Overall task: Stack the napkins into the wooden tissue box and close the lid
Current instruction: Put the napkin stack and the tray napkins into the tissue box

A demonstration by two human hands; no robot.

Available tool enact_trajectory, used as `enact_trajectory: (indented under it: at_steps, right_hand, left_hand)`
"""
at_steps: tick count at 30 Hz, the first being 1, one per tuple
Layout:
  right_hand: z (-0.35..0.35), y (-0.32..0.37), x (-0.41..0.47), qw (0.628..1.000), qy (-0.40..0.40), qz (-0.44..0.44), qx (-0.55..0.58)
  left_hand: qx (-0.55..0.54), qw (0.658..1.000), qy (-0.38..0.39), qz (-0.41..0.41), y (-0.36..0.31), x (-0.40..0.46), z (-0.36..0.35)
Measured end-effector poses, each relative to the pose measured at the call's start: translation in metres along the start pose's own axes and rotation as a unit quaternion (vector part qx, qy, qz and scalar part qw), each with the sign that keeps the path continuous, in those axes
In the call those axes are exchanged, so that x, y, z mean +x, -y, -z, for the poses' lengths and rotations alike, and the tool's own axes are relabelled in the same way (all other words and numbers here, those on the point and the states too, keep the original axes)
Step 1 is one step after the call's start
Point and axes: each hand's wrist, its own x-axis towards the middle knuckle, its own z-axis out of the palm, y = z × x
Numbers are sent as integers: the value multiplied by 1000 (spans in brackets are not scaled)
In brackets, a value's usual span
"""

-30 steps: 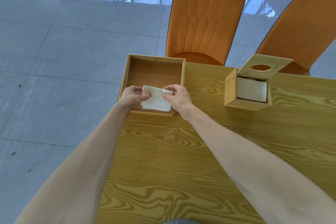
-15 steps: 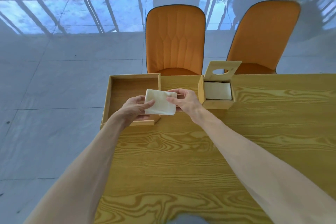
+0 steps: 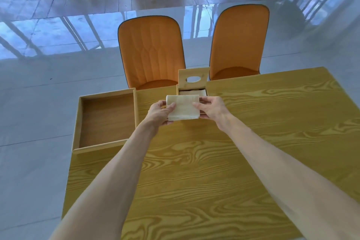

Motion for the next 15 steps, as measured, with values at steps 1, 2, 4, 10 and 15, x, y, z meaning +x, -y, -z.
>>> enact_trajectory:
  at_steps: [1, 2, 4, 10, 15]
  right_hand:
    - [7, 0, 4, 1000, -6, -1, -2]
    - [14, 0, 7, 1000, -12, -1, -5]
    - [24, 1, 16, 1000, -25, -1, -12]
    - [36, 0, 43, 997, -58, 11, -43]
    - [32, -1, 60, 986, -123, 25, -107]
  left_hand:
    - [-1, 1000, -2, 3, -1, 2, -8]
    - [-4, 1000, -5, 5, -1, 4, -15]
    - [-6, 1000, -20, 5, -4, 7, -25]
    - [5, 996, -83, -20, -12, 22, -44]
    - [58, 987, -149, -34, -17, 42, -52]
